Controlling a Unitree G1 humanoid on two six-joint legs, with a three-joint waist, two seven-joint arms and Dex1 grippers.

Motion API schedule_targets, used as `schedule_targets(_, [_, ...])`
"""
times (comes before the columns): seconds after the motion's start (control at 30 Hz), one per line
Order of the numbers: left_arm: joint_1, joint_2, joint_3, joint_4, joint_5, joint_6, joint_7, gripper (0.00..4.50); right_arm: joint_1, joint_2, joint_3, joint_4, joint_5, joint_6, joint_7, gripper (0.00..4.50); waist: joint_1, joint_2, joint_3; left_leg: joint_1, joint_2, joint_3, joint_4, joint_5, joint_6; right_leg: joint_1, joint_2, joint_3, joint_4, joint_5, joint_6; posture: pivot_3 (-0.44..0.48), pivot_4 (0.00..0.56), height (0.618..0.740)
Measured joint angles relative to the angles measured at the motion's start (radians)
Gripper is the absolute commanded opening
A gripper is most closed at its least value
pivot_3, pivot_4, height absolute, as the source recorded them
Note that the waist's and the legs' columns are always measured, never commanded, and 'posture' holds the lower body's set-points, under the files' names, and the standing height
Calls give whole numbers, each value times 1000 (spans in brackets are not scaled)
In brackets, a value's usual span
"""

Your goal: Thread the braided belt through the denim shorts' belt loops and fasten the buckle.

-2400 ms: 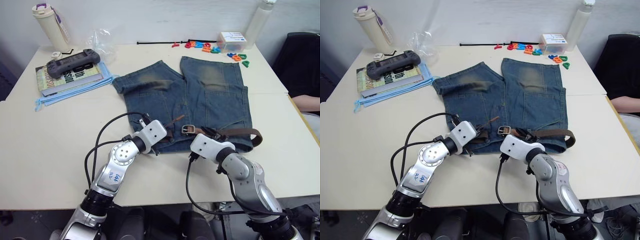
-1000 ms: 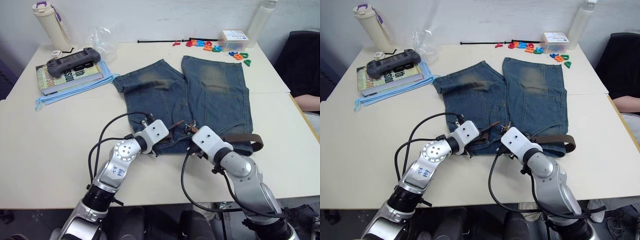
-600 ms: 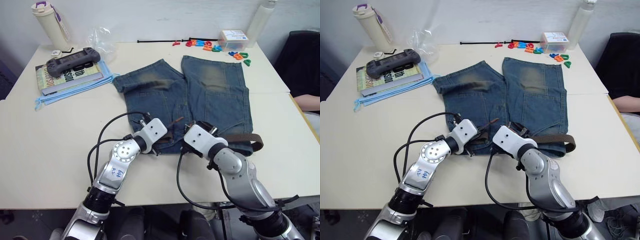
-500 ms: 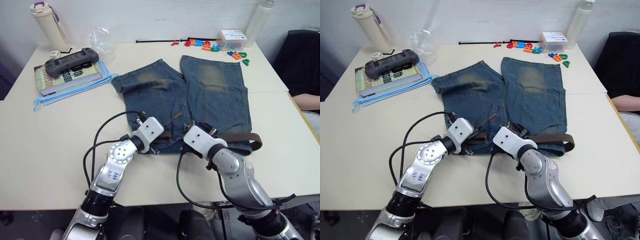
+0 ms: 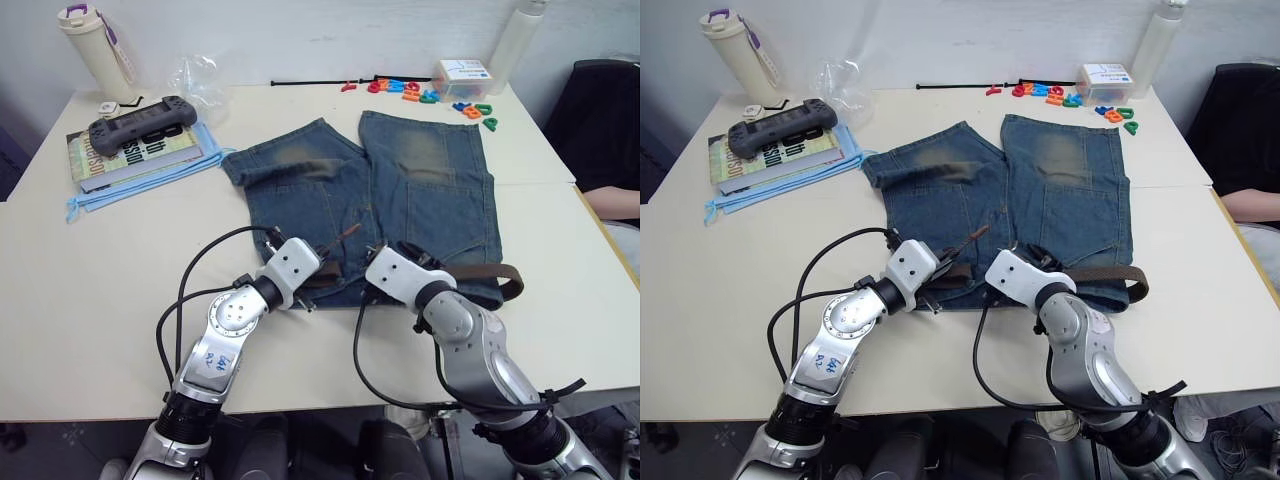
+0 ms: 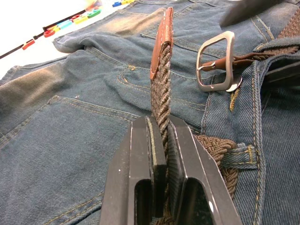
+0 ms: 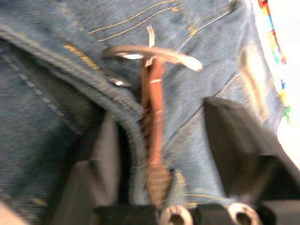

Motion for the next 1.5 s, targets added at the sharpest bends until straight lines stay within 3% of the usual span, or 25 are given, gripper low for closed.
schedule_targets(0.1, [0,1,0,-3,0,13,0,0,11,53,-15,-1,16,53,7,131,1,0,0,0,0,0,0,0,0,0,0,0,0,0,0,0,150,684])
schedule_targets(0.13, [0,2,0,-5,0,19,0,0,12,75,-30,-3,25,73,9,20,0,0,0,0,0,0,0,0,0,0,0,0,0,0,0,0,150,684])
schedule_targets(0.43, [0,5,1,-34,1,79,11,0,-13,241,-159,-17,116,204,-6,21,-5,0,0,0,0,0,0,0,0,0,0,0,1,0,0,0,150,684])
schedule_targets(0.57, [-7,69,-42,-39,24,172,-37,0,-18,286,-188,-19,155,221,-26,21,-15,0,0,0,-1,0,-1,0,0,-1,0,0,1,0,0,0,150,684])
schedule_targets(0.83, [-59,77,-89,-53,35,270,-80,0,-18,285,-189,-30,192,220,-63,21,-21,0,0,0,0,-1,0,0,0,-1,0,0,1,0,0,0,150,684])
schedule_targets(1.5, [-120,14,-114,45,33,230,-81,0,-19,215,-149,-61,233,214,-71,21,-18,0,0,0,0,-1,0,0,0,-1,0,0,1,0,0,0,150,684])
